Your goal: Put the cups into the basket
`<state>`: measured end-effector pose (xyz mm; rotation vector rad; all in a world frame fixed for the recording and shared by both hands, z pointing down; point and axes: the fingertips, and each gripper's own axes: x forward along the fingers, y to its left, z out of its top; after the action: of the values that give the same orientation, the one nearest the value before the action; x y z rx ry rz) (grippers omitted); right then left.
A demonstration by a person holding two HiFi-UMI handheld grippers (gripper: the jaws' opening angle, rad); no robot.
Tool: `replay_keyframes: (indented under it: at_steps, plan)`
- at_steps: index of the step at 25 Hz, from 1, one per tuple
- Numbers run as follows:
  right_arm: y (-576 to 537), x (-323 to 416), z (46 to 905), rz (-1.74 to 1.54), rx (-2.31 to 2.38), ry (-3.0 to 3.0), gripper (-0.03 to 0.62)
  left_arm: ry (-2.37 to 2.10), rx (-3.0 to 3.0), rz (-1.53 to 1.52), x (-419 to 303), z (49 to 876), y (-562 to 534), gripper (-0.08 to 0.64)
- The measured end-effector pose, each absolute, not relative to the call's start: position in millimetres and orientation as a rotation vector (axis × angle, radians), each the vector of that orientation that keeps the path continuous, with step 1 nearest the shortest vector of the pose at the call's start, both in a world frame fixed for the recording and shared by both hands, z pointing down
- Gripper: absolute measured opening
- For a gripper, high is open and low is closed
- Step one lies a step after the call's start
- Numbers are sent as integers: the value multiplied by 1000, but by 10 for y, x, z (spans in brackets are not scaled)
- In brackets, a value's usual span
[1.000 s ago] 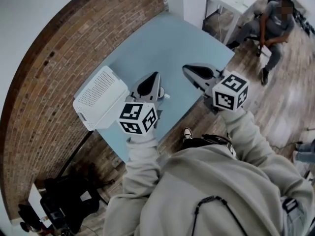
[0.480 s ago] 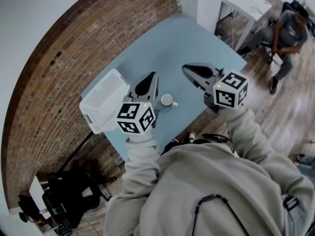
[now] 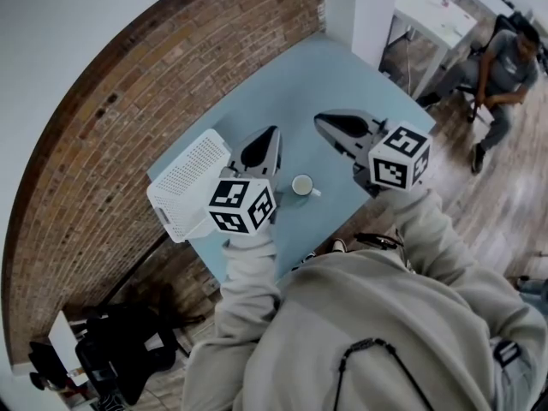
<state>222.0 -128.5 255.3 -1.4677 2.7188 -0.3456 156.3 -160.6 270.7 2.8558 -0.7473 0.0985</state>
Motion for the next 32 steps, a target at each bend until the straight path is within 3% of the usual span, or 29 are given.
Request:
replay_keyframes:
  at_steps: [15, 32]
  plan:
    - [-1536, 2040, 2940, -459, -1457, 2813, 8, -765, 2782, 157, 1394, 3076, -1811, -5]
    - [-1709, 1924, 3976, -780, -1410, 2880, 8, -795, 2566, 263, 1335, 4202, -1917, -5]
